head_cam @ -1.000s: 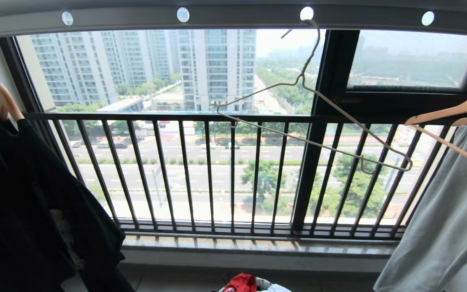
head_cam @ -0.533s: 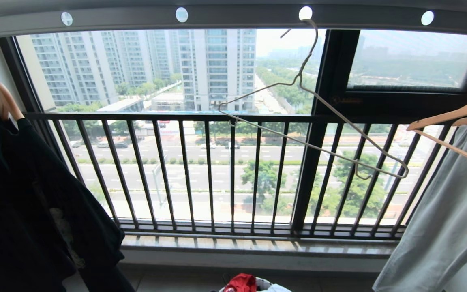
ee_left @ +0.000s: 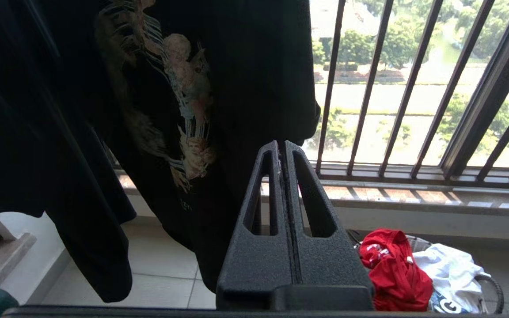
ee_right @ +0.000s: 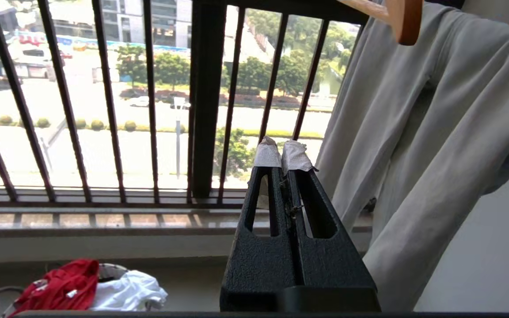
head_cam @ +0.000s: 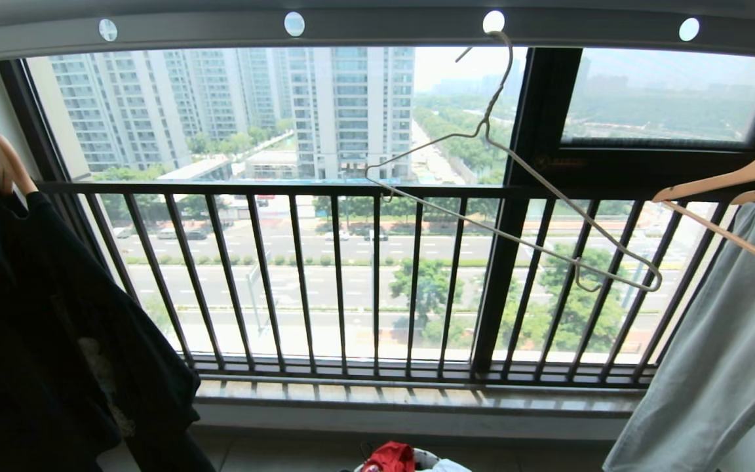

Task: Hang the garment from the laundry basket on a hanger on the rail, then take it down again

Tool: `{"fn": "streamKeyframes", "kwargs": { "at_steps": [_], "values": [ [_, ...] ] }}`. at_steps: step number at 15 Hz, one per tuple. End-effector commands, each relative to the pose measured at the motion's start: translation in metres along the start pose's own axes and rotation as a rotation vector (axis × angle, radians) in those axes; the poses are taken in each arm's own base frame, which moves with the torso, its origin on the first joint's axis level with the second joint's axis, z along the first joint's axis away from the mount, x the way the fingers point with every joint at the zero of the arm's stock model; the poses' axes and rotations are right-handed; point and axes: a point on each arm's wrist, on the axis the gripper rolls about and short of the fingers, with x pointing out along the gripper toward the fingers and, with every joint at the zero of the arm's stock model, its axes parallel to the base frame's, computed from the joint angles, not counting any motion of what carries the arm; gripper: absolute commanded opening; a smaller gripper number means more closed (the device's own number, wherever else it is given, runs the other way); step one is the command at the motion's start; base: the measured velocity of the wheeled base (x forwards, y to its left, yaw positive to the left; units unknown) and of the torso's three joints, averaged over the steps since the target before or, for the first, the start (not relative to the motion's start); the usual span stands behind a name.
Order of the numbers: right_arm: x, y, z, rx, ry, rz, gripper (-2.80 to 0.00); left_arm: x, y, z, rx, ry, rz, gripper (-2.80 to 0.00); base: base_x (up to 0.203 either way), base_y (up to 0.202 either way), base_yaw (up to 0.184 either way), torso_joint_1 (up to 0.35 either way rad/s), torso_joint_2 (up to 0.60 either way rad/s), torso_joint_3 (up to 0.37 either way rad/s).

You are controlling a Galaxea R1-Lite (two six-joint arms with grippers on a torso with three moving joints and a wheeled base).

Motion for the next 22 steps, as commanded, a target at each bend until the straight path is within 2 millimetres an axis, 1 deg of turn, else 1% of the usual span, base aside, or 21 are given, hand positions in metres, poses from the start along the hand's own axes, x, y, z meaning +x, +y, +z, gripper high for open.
{"fn": "streamKeyframes", "kwargs": {
  "at_steps": [1,2,3,4,5,7,11,22],
  "values": [
    [0.008,0.006,-0.024,0.025,0.022,0.079,-2.80,0.000,0.000,-0.002,-0.013,0.009,-0.001,-2.80,0.000,0.000,0.000,0.000,0.00,0.000],
    [0.012,0.009,-0.031,0.025,-0.001,0.098,-2.80,0.000,0.000,-0.002,-0.012,0.010,-0.001,-2.80,0.000,0.000,0.000,0.000,0.00,0.000],
    [0.013,0.011,-0.033,0.029,-0.037,0.156,-2.80,0.000,0.000,-0.002,-0.012,0.010,-0.001,-2.80,0.000,0.000,0.000,0.000,0.00,0.000],
    [0.014,0.013,-0.038,0.032,-0.014,0.210,-2.80,0.000,0.000,-0.002,-0.013,0.010,-0.001,-2.80,0.000,0.000,0.000,0.000,0.00,0.000],
    [0.014,0.014,-0.044,0.035,0.037,0.227,-2.80,0.000,0.000,-0.002,-0.016,0.008,-0.001,-2.80,0.000,0.000,0.000,0.000,0.00,0.000],
    [0.014,0.014,-0.044,0.075,0.048,0.228,-2.80,0.000,0.000,-0.002,-0.021,0.009,0.001,-2.80,0.000,0.000,0.000,0.000,0.00,0.000],
    [0.014,0.014,-0.044,0.081,0.048,0.226,-2.80,0.000,0.000,-0.002,-0.056,0.010,0.004,-2.80,0.000,0.000,0.000,0.000,0.00,0.000],
    [0.014,0.014,-0.044,0.081,0.048,0.226,-2.80,0.000,0.000,-0.002,-0.057,0.010,0.004,-2.80,0.000,0.000,0.000,0.000,0.00,0.000]
  ]
}}
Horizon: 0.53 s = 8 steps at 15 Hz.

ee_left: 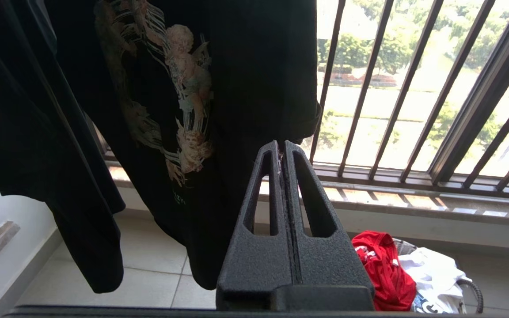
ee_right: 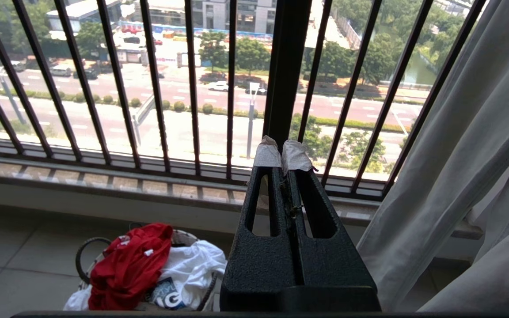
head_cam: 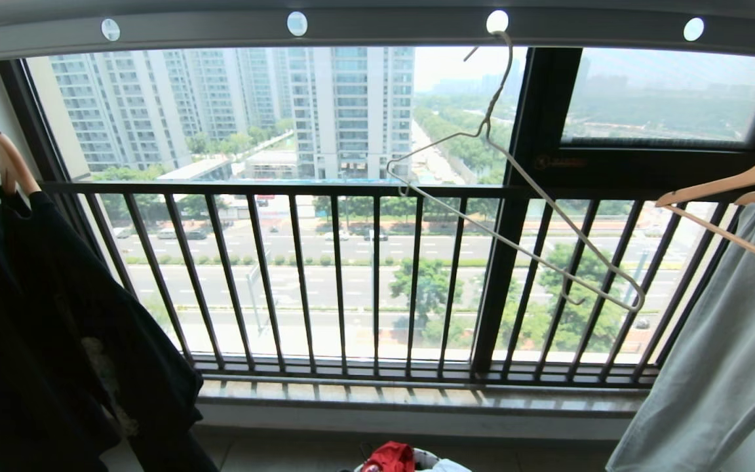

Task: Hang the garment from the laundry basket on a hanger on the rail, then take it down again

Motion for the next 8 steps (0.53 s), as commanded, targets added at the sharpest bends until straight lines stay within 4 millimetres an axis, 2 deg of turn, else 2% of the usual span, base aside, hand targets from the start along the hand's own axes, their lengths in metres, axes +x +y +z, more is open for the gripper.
{"fn": "streamKeyframes", "kwargs": {
  "at_steps": [1,8],
  "values": [
    [0.0002,0.0000,0.0000,-0.001,0.002,0.001,-2.80,0.0000,0.0000,0.0000,-0.002,0.001,0.001,-2.80,0.000,0.000,0.000,0.000,0.00,0.000],
    [0.0002,0.0000,0.0000,0.005,0.002,0.001,-2.80,0.0000,0.0000,0.0000,0.000,0.001,0.001,-2.80,0.000,0.000,0.000,0.000,0.00,0.000]
  ]
}}
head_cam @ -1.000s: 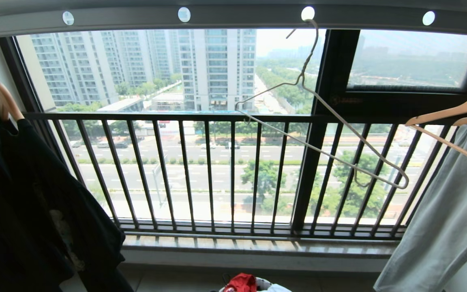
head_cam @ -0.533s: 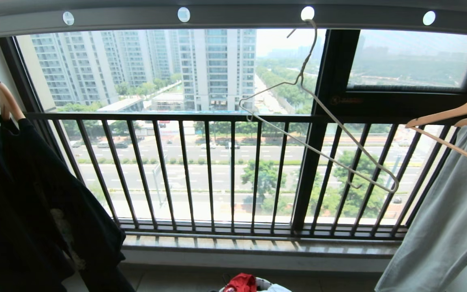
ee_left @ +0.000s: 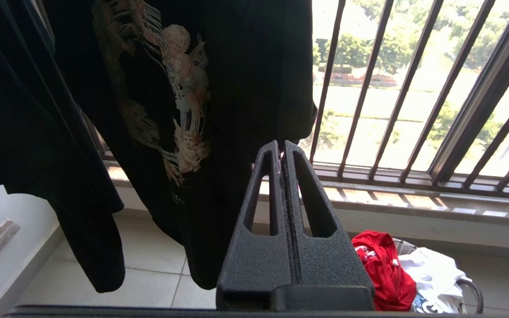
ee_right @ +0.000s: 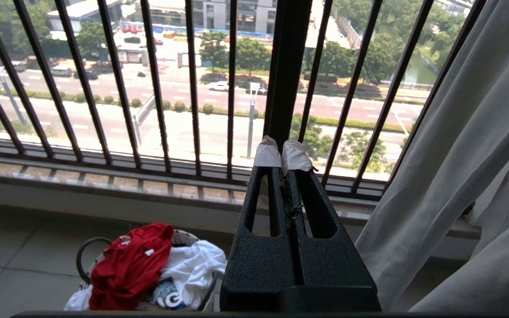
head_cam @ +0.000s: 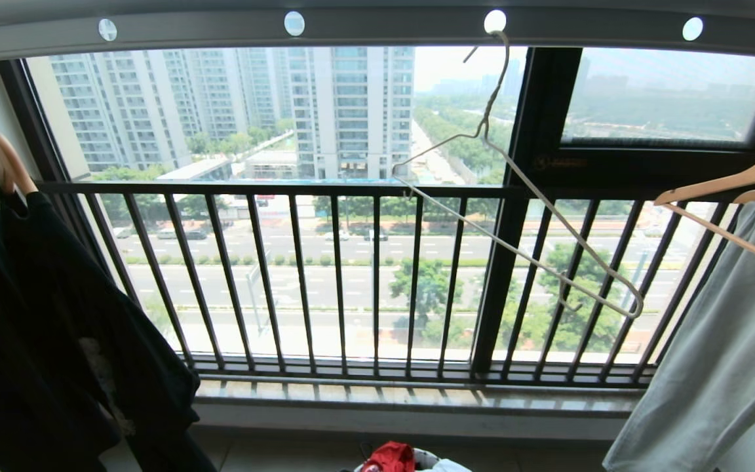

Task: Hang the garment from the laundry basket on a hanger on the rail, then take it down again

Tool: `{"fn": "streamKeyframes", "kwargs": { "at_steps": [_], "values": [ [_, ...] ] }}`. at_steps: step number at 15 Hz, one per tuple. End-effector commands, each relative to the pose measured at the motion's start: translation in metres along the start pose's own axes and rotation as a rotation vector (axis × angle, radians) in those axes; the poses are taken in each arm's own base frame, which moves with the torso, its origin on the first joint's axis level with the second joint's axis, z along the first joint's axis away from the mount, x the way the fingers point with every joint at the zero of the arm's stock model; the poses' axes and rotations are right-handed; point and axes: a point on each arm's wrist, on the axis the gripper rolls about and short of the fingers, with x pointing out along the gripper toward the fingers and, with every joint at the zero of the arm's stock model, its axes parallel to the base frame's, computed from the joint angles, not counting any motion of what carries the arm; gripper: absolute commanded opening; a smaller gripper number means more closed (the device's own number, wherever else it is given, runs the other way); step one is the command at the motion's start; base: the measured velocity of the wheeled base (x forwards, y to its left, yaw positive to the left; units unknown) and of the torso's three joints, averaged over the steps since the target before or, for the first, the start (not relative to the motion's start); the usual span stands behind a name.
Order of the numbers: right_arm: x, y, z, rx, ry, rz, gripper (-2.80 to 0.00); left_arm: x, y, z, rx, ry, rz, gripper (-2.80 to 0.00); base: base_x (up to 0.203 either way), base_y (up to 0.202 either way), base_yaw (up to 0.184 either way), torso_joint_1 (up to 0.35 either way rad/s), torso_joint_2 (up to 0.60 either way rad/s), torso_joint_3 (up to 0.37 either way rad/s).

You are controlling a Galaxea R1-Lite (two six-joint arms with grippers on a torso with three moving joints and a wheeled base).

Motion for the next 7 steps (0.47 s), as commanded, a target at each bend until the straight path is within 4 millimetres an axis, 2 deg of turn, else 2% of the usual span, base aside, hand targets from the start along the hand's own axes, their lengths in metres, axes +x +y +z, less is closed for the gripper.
{"fn": "streamKeyframes", "kwargs": {
  "at_steps": [1,7],
  "values": [
    [0.0001,0.0000,-0.0001,0.006,0.001,0.001,-2.80,0.0000,0.0000,0.0000,0.000,0.000,0.001,-2.80,0.000,0.000,0.000,0.000,0.00,0.000],
    [0.0003,0.0000,-0.0002,0.017,0.002,0.000,-2.80,0.0000,0.0000,0.0000,-0.001,0.000,0.001,-2.80,0.000,0.000,0.000,0.000,0.00,0.000]
  ]
}}
